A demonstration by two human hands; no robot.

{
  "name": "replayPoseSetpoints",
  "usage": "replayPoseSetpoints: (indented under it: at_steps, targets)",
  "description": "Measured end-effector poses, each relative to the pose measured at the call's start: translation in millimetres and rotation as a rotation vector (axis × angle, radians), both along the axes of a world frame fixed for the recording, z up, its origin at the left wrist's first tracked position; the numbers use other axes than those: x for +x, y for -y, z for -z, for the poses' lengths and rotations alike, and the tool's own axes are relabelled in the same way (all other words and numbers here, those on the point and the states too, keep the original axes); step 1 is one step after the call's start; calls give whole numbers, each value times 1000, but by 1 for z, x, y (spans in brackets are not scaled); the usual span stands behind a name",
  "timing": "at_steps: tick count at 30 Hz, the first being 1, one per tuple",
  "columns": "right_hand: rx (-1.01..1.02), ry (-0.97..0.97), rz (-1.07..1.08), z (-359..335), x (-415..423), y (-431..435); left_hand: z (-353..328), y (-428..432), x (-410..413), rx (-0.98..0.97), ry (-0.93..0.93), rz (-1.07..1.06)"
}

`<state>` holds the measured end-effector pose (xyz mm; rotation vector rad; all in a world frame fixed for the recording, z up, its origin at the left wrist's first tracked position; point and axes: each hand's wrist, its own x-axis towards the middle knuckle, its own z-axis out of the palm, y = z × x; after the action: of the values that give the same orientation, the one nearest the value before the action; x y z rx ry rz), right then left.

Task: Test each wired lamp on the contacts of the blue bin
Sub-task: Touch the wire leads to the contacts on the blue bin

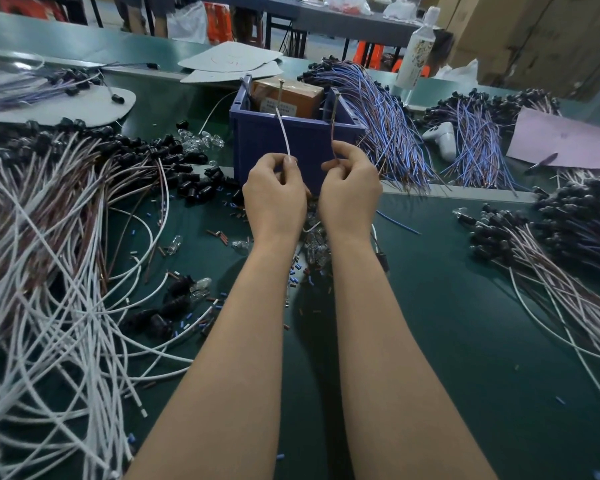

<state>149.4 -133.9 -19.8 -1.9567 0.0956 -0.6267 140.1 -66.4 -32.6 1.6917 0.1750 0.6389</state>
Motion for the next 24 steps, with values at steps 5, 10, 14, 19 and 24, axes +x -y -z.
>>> replayPoseSetpoints:
  at_steps: [5,10,14,19,24]
  targets:
    - [-5,6,-6,1,1,0,-2,0,1,-20,2,14]
    - [-8,9,-3,2,2,2,-2,-1,1,-22,-9,30]
    - [-6,14,-4,2,2,2,-2,-1,2,-22,-5,49]
    - [-1,22,-2,2,1,2,-2,-1,3,-14,-6,65]
    - [-5,20,-10,3,1,2,-2,-2,4,-11,1,84]
